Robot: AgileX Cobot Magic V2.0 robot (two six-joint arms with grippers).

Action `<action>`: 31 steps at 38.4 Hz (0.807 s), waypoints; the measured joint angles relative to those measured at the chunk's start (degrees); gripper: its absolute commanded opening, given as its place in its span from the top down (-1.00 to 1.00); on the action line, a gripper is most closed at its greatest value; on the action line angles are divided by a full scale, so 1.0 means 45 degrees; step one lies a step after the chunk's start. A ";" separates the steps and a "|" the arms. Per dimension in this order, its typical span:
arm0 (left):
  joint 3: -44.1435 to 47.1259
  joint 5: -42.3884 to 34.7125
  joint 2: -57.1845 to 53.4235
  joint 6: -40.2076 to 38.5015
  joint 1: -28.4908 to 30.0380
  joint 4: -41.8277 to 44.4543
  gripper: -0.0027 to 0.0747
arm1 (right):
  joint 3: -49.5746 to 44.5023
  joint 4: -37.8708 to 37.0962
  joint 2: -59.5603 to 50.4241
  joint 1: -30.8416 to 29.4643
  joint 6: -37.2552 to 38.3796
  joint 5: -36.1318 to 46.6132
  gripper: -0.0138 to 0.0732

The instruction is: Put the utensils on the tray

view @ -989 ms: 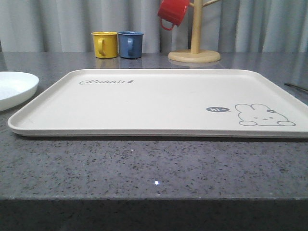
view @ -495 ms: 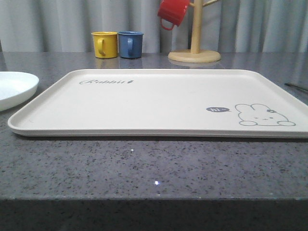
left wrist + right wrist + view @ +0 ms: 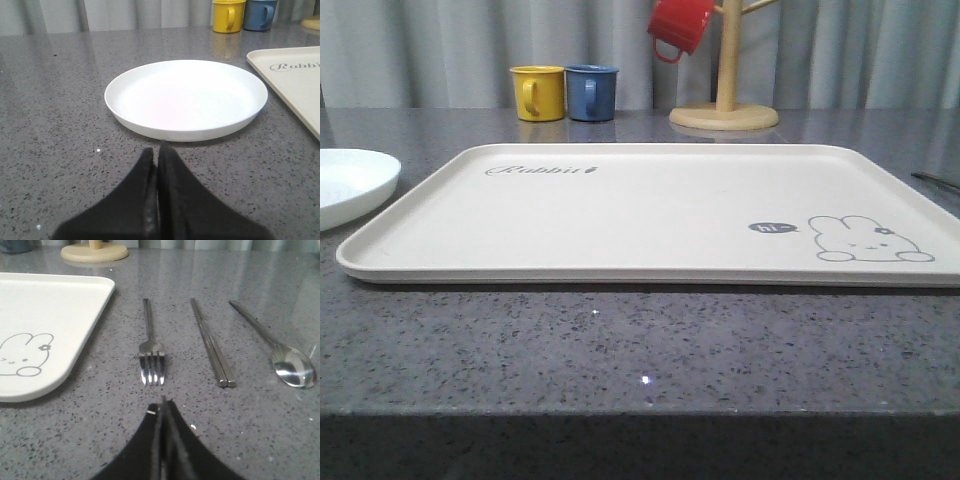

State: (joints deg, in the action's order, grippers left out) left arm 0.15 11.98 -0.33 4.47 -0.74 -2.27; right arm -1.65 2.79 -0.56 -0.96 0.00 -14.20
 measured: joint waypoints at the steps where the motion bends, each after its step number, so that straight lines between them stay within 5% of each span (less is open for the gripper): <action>1: 0.0000 0.0000 0.0000 0.0000 0.0000 0.0000 0.98 | 0.0000 0.0000 0.0000 0.0000 0.0000 0.0000 0.82; 22: 0.0000 -0.0159 0.0000 0.0000 0.0000 -0.0090 0.98 | 0.0000 0.0000 0.0000 0.0000 0.0000 0.0000 0.82; 31: -0.0053 -0.3222 0.0000 0.0000 0.0000 -0.0344 0.98 | 0.0189 0.0285 0.0000 0.0000 0.0000 0.0528 0.82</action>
State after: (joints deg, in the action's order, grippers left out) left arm -0.09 -2.52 -0.33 4.47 -0.74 -3.82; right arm -0.80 4.07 -0.56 -0.96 0.00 -11.82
